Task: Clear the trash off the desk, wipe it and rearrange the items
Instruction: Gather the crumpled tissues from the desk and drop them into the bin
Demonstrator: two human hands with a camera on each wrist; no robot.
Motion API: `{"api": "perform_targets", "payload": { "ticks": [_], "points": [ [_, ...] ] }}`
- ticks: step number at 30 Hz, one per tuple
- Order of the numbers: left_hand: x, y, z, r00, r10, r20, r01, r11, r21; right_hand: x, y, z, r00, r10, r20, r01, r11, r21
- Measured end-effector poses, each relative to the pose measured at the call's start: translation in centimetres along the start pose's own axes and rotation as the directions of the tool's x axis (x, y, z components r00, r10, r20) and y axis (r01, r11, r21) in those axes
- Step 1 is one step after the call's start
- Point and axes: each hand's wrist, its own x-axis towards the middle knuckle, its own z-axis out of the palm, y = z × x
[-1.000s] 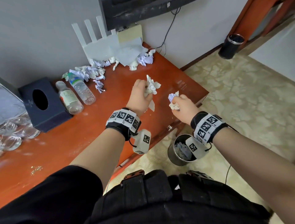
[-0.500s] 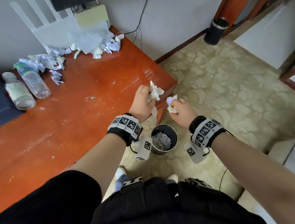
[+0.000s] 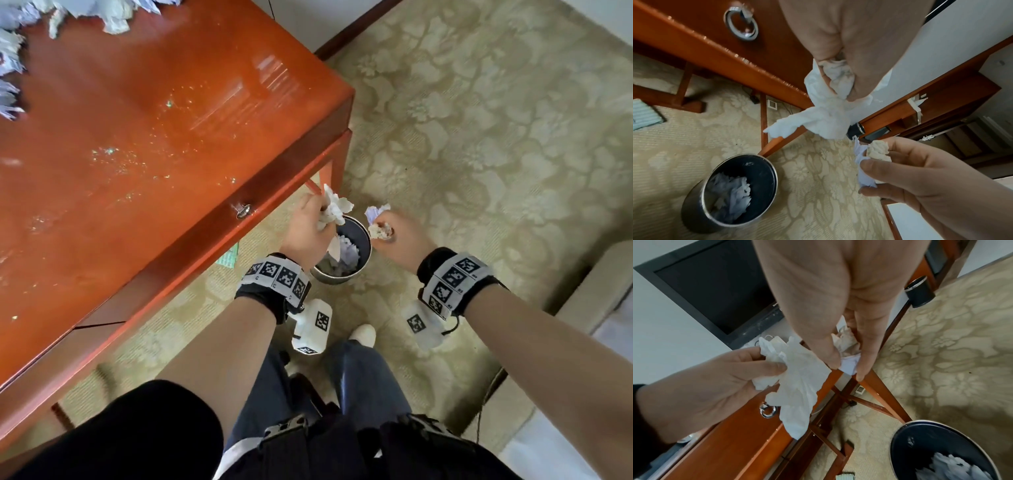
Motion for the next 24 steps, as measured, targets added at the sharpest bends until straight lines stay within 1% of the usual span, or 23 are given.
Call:
{"api": "perform_targets", "payload": {
  "ticks": [3, 6, 11, 14, 19, 24],
  "points": [
    [-0.1, -2.5, 2.5, 0.998, -0.041, 0.053, 0.040, 0.999, 0.025, 0.5, 2.2, 3.0, 0.999, 0.037, 0.036, -0.038, 0.999, 0.026],
    [-0.2, -5.2, 4.7, 0.997, -0.023, 0.076, 0.021, 0.999, 0.025, 1.0, 3.7, 6.2, 0.997, 0.051, 0.066, -0.054, 0.998, 0.033],
    [-0.6, -10.3, 7.8, 0.996, -0.010, 0.094, 0.007, 0.999, 0.032, 2.8, 5.4, 11.8, 0.998, 0.048, 0.046, -0.048, 0.999, -0.007],
    [-1.1, -13.0, 9.4, 0.996, 0.042, 0.080, -0.044, 0.999, 0.028, 3.5, 6.1, 15.2, 0.998, 0.052, 0.023, -0.051, 0.998, -0.024],
    [-3.9, -16.6, 11.6, 0.990, 0.133, 0.055, -0.136, 0.990, 0.047, 1.2, 7.4, 20.1, 0.998, 0.041, -0.056, -0.041, 0.999, 0.008],
    [-7.8, -17.3, 11.4, 0.981, 0.193, 0.021, -0.192, 0.981, -0.011, -2.5, 7.8, 21.4, 0.992, 0.050, -0.117, -0.049, 0.999, 0.014]
  ]
}}
